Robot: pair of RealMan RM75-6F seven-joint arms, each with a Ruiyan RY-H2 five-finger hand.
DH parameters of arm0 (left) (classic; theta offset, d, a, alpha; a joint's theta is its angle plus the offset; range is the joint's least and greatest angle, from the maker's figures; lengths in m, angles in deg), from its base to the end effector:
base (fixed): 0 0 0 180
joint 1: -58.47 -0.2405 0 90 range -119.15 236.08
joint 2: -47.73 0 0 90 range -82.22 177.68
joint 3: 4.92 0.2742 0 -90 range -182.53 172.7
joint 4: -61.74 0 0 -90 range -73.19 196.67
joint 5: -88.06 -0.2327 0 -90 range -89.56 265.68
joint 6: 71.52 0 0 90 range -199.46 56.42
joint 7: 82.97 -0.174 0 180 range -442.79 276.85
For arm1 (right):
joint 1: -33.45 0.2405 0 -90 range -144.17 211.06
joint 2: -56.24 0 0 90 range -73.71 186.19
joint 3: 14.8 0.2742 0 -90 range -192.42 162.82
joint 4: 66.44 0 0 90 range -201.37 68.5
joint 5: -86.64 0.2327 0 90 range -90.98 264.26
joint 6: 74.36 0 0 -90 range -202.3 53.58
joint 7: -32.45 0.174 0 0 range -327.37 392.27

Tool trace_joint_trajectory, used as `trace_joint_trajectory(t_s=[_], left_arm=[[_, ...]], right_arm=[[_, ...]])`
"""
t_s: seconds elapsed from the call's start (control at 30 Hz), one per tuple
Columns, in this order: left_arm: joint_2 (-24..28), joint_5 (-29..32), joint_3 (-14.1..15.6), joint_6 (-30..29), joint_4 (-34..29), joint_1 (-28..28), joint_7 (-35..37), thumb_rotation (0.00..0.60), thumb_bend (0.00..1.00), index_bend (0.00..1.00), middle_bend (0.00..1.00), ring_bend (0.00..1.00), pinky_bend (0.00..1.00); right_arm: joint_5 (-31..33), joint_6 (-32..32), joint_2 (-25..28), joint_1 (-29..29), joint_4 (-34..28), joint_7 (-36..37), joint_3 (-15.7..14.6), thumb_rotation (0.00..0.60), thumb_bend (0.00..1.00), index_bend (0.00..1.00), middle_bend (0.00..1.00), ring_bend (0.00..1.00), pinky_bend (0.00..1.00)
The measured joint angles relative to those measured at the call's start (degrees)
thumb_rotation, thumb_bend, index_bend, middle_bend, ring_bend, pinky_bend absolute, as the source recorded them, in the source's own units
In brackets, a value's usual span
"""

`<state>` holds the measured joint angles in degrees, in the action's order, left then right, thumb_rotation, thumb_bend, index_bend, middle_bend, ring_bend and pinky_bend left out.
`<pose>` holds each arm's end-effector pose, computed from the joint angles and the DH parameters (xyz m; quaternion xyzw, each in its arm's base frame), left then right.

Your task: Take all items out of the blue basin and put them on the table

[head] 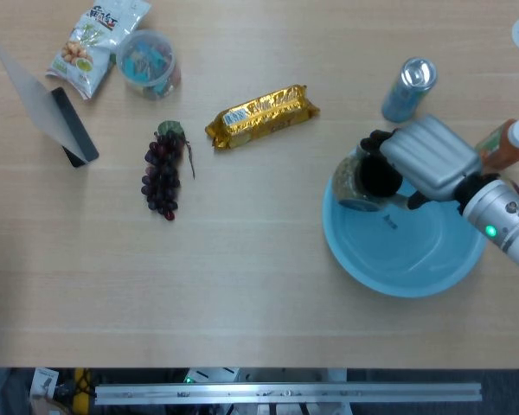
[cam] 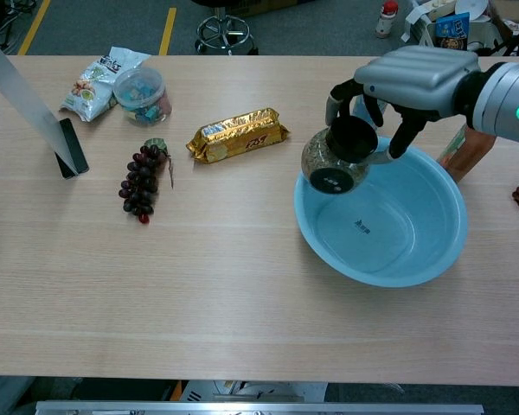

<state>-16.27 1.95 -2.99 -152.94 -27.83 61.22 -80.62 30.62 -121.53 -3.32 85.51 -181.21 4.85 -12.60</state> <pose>-0.3663 0.1806 0.1292 -0.6128 -0.4373 -0.3299 0.5695 -0.1150 -0.3413 0.0409 0.8399 -0.3197 0.2635 0.3505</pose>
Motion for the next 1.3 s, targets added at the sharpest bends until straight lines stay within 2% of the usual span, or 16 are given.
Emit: trace_joint_trajectory(t_s=[0.23, 0.53, 0.77, 1.1, 1.17, 1.3], left_arm=[[0.12, -0.28, 0.17, -0.31, -0.19, -0.21, 0.11, 0.600, 0.27, 0.31, 0.31, 0.25, 0.32], [1.10, -0.72, 0.35, -1.79, -0.87, -1.02, 0.26, 0.600, 0.27, 0.31, 0.31, 0.25, 0.32], [1.46, -0.64, 0.52, -2.40, -1.13, -1.66, 0.35, 0.600, 0.27, 0.31, 0.31, 0.25, 0.32], [1.54, -0.38, 0.65, -2.47, -0.83, -2.15, 0.67, 0.600, 0.27, 0.31, 0.31, 0.25, 0.32], [1.53, -0.34, 0.65, -2.50, -0.73, -2.24, 0.83, 0.600, 0.27, 0.31, 0.31, 0.25, 0.32], [1.64, -0.02, 0.65, -2.25, -0.57, -2.33, 1.00, 0.600, 0.27, 0.31, 0.31, 0.25, 0.32]], right_arm=[[1.70, 2.25, 1.53, 2.42, -0.92, 4.86, 4.43, 0.600, 0.32, 0.51, 0.49, 0.52, 0.68], [11.51, 4.60, -4.99, 9.89, 4.44, 3.00, 6.43, 0.600, 0.32, 0.51, 0.49, 0.52, 0.68], [22.52, 4.31, -13.51, 17.47, 11.50, -2.73, 5.50, 0.600, 0.32, 0.51, 0.49, 0.52, 0.68], [36.77, 2.01, -24.47, 27.95, 20.34, -13.11, 2.08, 0.600, 0.32, 0.50, 0.47, 0.49, 0.67], [38.50, 1.62, -25.91, 29.09, 21.45, -14.58, 1.41, 0.600, 0.32, 0.47, 0.44, 0.46, 0.64], [41.25, 1.37, -27.77, 30.38, 23.14, -16.14, 0.26, 0.600, 0.32, 0.33, 0.37, 0.39, 0.58]])
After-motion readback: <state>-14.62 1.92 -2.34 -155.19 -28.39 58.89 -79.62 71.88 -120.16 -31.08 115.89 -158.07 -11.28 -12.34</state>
